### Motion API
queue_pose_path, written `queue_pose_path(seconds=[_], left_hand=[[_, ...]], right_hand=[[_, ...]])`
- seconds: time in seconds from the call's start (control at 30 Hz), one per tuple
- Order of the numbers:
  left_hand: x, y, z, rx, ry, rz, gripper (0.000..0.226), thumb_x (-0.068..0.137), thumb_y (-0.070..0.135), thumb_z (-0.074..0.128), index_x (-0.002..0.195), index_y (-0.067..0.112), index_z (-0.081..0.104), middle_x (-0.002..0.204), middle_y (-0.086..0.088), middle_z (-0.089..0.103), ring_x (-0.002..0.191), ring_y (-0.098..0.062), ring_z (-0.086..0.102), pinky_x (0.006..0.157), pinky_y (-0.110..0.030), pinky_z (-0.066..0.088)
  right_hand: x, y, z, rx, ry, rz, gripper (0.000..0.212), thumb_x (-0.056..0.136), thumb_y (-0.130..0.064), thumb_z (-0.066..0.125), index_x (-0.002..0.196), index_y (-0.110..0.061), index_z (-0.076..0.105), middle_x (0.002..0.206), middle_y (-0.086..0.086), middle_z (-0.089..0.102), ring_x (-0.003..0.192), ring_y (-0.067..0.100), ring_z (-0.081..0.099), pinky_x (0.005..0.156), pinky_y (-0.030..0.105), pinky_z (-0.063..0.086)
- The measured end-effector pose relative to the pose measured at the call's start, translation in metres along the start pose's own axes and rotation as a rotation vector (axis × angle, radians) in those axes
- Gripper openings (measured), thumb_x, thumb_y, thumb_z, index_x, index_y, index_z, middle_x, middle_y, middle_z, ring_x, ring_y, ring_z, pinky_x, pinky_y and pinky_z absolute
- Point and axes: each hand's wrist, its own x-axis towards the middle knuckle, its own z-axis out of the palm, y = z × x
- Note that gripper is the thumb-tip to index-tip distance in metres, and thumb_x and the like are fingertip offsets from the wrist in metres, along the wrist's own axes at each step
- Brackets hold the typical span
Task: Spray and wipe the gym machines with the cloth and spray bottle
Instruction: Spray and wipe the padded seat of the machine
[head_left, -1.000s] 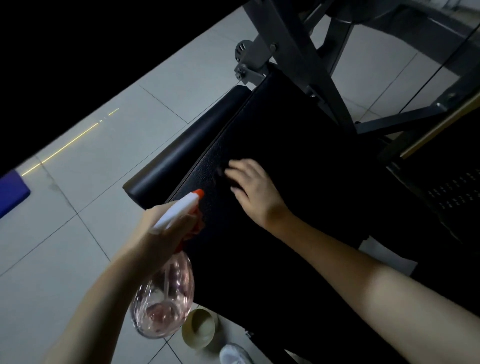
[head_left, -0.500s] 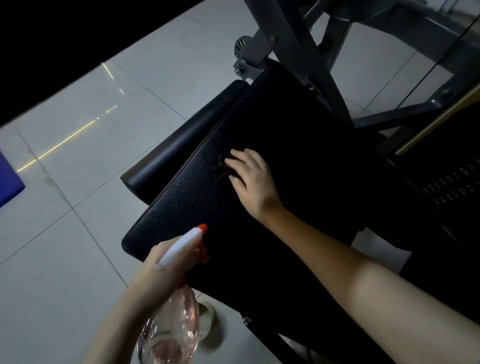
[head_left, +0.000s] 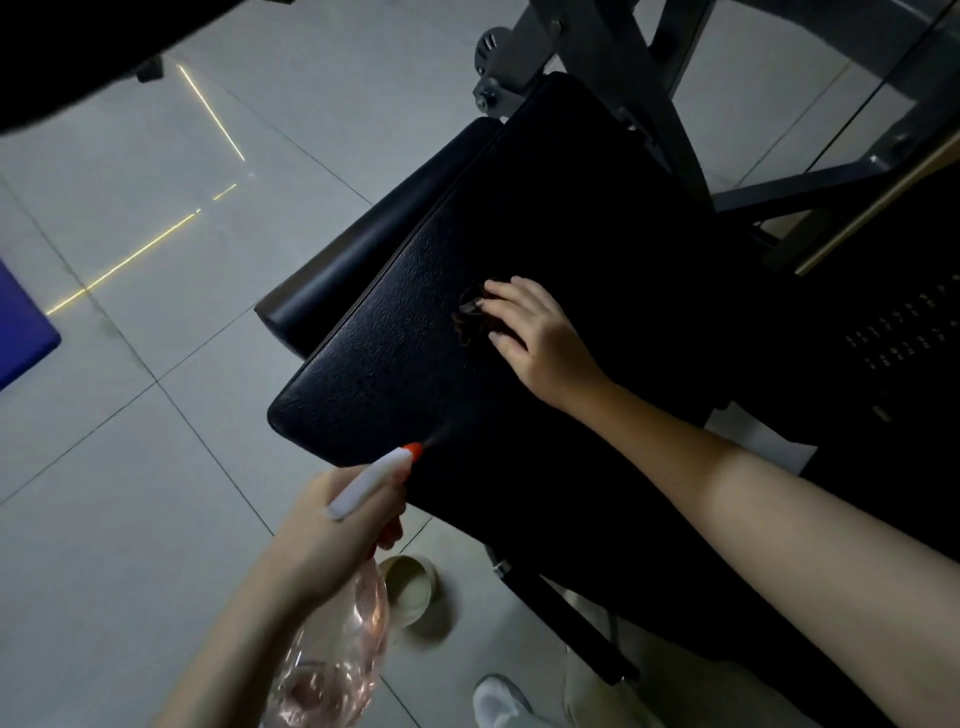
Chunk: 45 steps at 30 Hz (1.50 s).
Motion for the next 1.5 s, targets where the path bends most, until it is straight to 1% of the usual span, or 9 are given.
queue_pose_path(seconds=[0.1, 0.3, 0.43, 0.67, 0.8, 1.03, 1.23, 1.33, 1.5], left_hand=[[-0.007, -0.014, -0.002, 0.063, -0.017, -0.044, 0.071, 0.066, 0.076, 0.045, 0.072, 0.009, 0.065, 0.074, -0.005, 0.072, 0.076, -0.031, 0.067, 0.08, -0.046, 0.055], [-0.024, -0.027, -0.001, 0.102, 0.049, -0.048, 0.074, 0.065, 0.072, 0.04, 0.071, 0.002, 0.06, 0.068, -0.013, 0.066, 0.057, -0.015, 0.06, 0.065, -0.037, 0.05], [-0.031, -0.037, -0.002, 0.082, 0.027, -0.053, 0.065, 0.067, 0.071, 0.042, 0.073, 0.009, 0.064, 0.075, -0.009, 0.07, 0.073, -0.026, 0.067, 0.08, -0.051, 0.054], [-0.041, -0.035, 0.005, 0.014, 0.016, 0.024, 0.068, 0.063, 0.066, 0.046, 0.085, 0.004, 0.065, 0.084, -0.017, 0.069, 0.081, -0.033, 0.066, 0.083, -0.055, 0.052], [-0.044, -0.036, 0.01, -0.038, 0.02, 0.005, 0.063, 0.061, 0.063, 0.05, 0.083, 0.006, 0.067, 0.083, -0.014, 0.07, 0.077, -0.027, 0.069, 0.082, -0.055, 0.053], [-0.054, -0.04, 0.014, -0.057, 0.014, 0.014, 0.055, 0.061, 0.065, 0.048, 0.08, 0.016, 0.068, 0.086, -0.009, 0.071, 0.081, -0.026, 0.068, 0.084, -0.053, 0.053], [-0.066, -0.055, 0.019, -0.092, 0.03, 0.014, 0.045, 0.063, 0.065, 0.048, 0.088, 0.033, 0.068, 0.092, 0.007, 0.071, 0.082, -0.007, 0.068, 0.088, -0.039, 0.054], [-0.073, -0.057, 0.023, -0.106, 0.029, -0.001, 0.044, 0.06, 0.066, 0.043, 0.084, 0.037, 0.065, 0.092, 0.029, 0.066, 0.085, 0.003, 0.064, 0.085, -0.026, 0.051], [-0.077, -0.06, 0.029, -0.125, 0.057, 0.003, 0.044, 0.059, 0.067, 0.038, 0.091, 0.041, 0.055, 0.092, 0.041, 0.058, 0.089, 0.01, 0.06, 0.076, -0.013, 0.048]], right_hand=[[-0.001, -0.003, -0.001, 0.006, -0.004, 0.029, 0.039, 0.086, -0.014, 0.054, 0.122, 0.0, 0.06, 0.135, 0.014, 0.052, 0.13, 0.038, 0.04, 0.109, 0.043, 0.029], [-0.008, -0.008, 0.003, -0.009, 0.023, 0.092, 0.037, 0.09, -0.009, 0.055, 0.126, -0.001, 0.057, 0.14, 0.012, 0.047, 0.135, 0.034, 0.033, 0.112, 0.035, 0.022], [-0.013, -0.014, 0.004, -0.012, 0.032, 0.142, 0.039, 0.094, -0.01, 0.052, 0.131, -0.002, 0.052, 0.145, 0.01, 0.041, 0.138, 0.029, 0.027, 0.111, 0.023, 0.013], [0.005, -0.035, 0.028, 0.021, 0.197, 0.334, 0.041, 0.091, -0.01, 0.048, 0.13, -0.002, 0.053, 0.144, 0.013, 0.043, 0.135, 0.035, 0.031, 0.112, 0.039, 0.022], [-0.01, -0.052, 0.041, -0.014, 0.119, 0.145, 0.046, 0.086, -0.02, 0.04, 0.122, 0.001, 0.059, 0.137, 0.017, 0.05, 0.125, 0.04, 0.044, 0.106, 0.044, 0.034], [-0.104, -0.019, 0.026, -0.166, -0.087, -0.2, 0.04, 0.088, -0.019, 0.042, 0.128, -0.012, 0.044, 0.142, 0.009, 0.041, 0.131, 0.03, 0.034, 0.107, 0.043, 0.035], [-0.036, -0.044, 0.046, -0.066, 0.264, 0.263, 0.038, 0.089, -0.008, 0.05, 0.125, 0.001, 0.057, 0.134, 0.023, 0.05, 0.124, 0.039, 0.044, 0.105, 0.045, 0.038], [0.013, -0.079, 0.055, 0.052, 0.308, 0.416, 0.038, 0.096, -0.011, 0.048, 0.132, -0.002, 0.052, 0.146, 0.016, 0.039, 0.135, 0.033, 0.032, 0.113, 0.036, 0.022], [0.016, -0.097, 0.073, -0.051, 0.052, -0.06, 0.041, 0.089, -0.01, 0.051, 0.129, 0.0, 0.054, 0.142, 0.019, 0.043, 0.131, 0.038, 0.037, 0.109, 0.048, 0.032]])
